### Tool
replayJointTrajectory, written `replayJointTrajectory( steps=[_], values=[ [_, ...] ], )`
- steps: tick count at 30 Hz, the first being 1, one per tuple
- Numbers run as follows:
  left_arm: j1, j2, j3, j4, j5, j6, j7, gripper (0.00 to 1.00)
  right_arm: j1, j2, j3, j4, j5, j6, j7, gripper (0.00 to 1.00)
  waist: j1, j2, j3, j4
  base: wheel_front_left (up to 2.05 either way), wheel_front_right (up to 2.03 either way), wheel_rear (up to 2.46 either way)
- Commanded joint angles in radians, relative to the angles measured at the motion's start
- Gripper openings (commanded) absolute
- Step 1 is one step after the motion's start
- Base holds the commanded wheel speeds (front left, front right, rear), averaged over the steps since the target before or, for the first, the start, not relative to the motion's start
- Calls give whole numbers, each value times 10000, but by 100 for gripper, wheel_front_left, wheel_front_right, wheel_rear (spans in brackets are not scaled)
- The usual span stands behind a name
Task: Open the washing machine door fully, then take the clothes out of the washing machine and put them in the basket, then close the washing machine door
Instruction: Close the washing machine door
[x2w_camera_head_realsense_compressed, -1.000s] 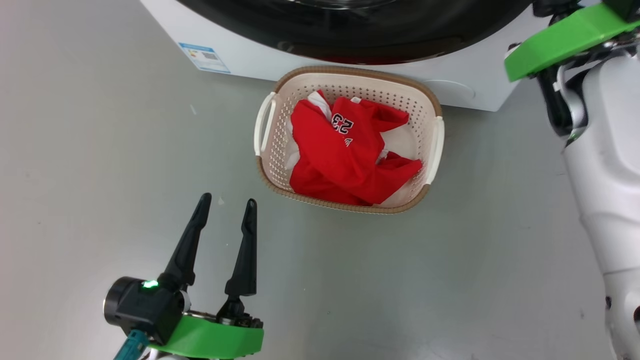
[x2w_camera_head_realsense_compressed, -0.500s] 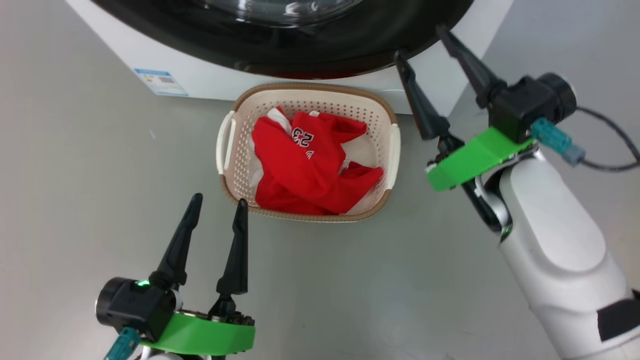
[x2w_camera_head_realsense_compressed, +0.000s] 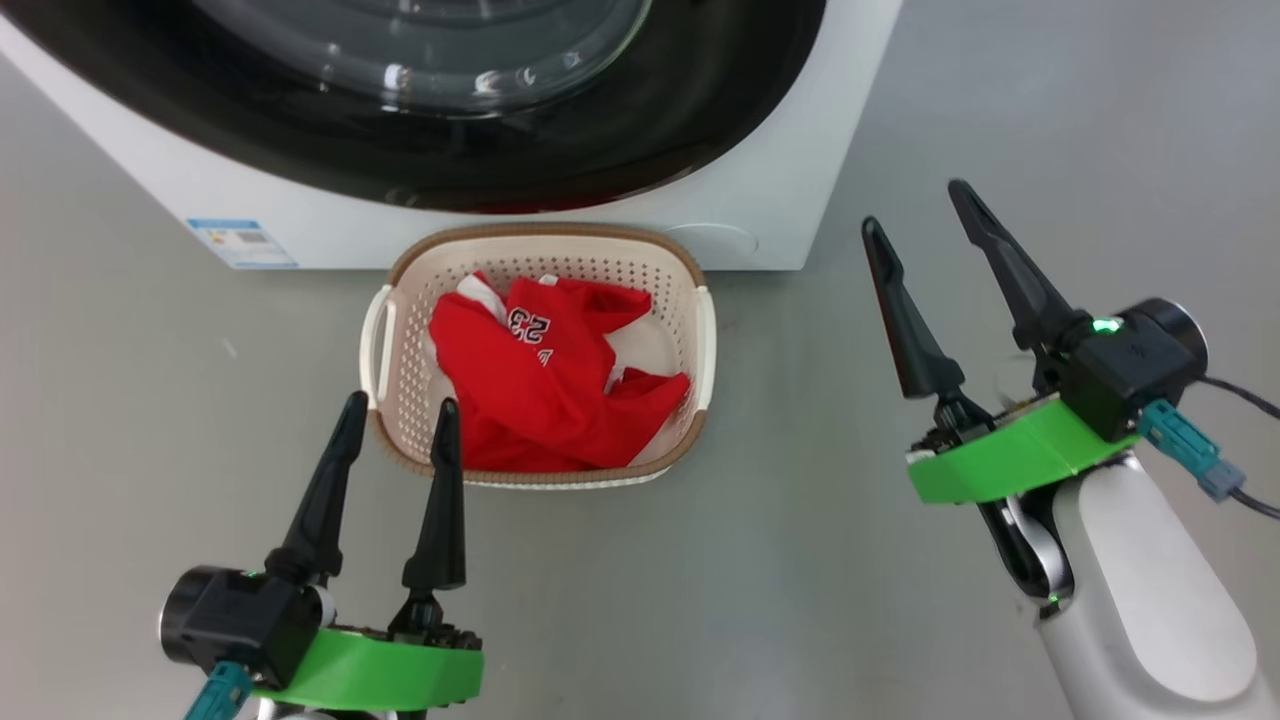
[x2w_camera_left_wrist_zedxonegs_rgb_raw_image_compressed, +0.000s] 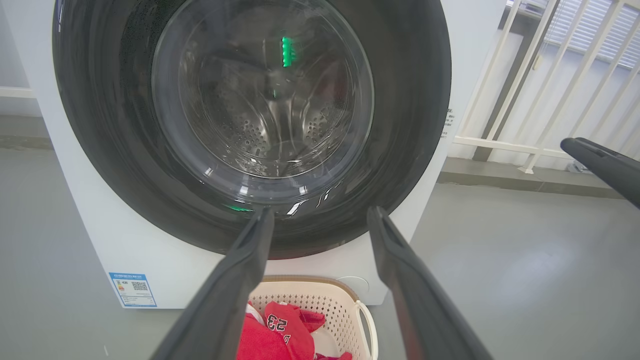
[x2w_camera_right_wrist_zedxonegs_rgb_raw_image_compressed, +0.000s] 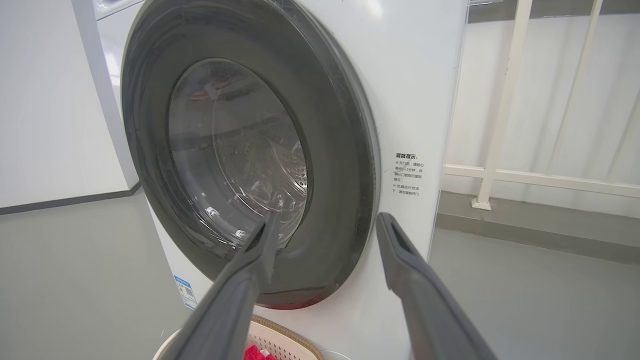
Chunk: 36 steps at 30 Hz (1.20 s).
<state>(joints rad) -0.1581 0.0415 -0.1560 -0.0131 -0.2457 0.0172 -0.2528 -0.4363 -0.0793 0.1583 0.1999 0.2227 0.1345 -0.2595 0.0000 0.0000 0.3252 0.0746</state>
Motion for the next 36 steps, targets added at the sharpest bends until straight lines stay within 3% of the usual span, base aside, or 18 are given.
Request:
replayJointTrajectory(
  steps=[1,20,36],
  values=[
    [130,140,373,-258,124,16,-90,100,215,141,100,-331,-134,-38,-23,100,0,0,-271,-272,0,0,0],
    [954,315,1170,-357,-106,382,-90,100,2063,261,-785,-1348,-473,-38,-23,100,0,0,-1621,-1287,0,0,0],
    [1801,728,1501,-550,-190,553,17,100,3056,288,-1082,-1326,-422,-38,-23,100,0,0,-2667,-1515,0,0,0]
  ],
)
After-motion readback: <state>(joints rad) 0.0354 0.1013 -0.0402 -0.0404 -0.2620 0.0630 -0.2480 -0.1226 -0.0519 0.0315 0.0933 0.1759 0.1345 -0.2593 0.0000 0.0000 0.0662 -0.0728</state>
